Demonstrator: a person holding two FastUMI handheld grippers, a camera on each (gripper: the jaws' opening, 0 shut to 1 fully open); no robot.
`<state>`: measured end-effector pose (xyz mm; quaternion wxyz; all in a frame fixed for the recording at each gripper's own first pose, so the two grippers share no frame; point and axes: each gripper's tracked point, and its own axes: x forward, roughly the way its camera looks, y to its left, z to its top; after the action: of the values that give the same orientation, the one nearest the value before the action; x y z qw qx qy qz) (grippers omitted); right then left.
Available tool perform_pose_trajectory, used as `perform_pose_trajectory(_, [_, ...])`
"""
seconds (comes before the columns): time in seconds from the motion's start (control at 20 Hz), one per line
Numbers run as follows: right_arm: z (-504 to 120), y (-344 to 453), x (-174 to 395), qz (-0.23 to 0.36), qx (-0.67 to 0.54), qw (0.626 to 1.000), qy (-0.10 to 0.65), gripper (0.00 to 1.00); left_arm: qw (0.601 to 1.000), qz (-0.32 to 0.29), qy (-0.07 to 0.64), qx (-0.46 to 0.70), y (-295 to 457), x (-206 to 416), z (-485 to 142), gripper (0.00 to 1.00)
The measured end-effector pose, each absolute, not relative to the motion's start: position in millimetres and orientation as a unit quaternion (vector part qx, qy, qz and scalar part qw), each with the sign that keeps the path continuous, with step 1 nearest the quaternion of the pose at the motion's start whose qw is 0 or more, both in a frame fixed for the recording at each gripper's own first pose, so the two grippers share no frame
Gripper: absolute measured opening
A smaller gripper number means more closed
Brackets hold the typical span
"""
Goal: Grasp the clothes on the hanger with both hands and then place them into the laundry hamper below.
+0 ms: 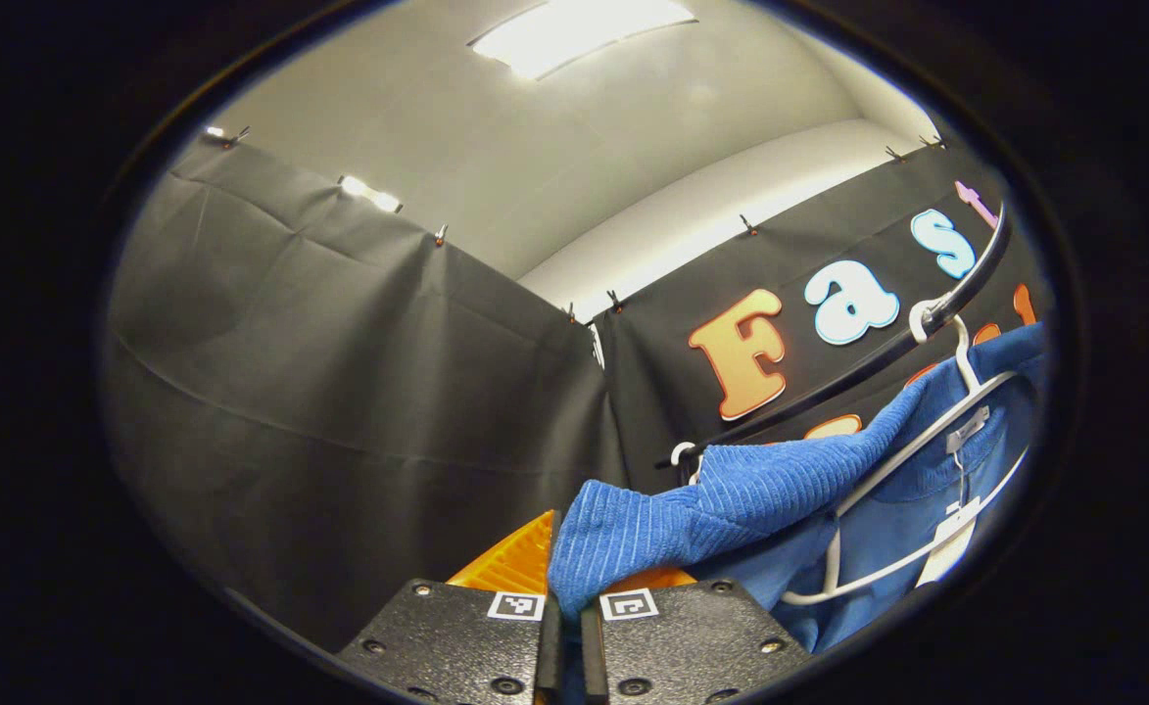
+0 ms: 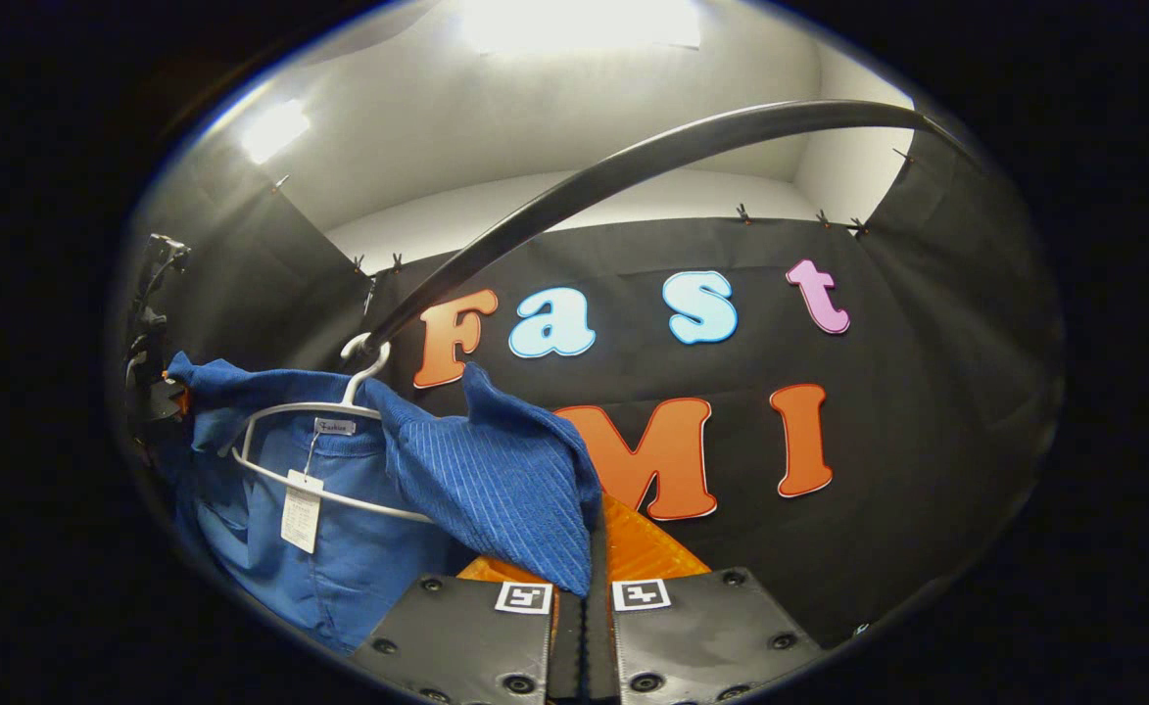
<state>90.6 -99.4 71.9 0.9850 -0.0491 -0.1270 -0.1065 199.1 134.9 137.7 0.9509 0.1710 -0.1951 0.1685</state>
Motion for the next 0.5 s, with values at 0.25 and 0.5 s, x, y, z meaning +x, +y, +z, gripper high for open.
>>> perform_pose_trajectory(0.25, [70.5, -76.5, 84.4, -0.124, -0.052, 0.981, -0.141, 0.09, 0.973, 0.154, -0.146, 0.087, 146.7, 244.2, 76.1, 0.07])
perform_pose_trajectory(0.5, [83.7, -75.9, 77.1, -0.188, -0.087, 0.968, -0.144, 0.09, 0.986, 0.106, -0.127, 0.033, 137.3, 263.9, 63.5, 0.08])
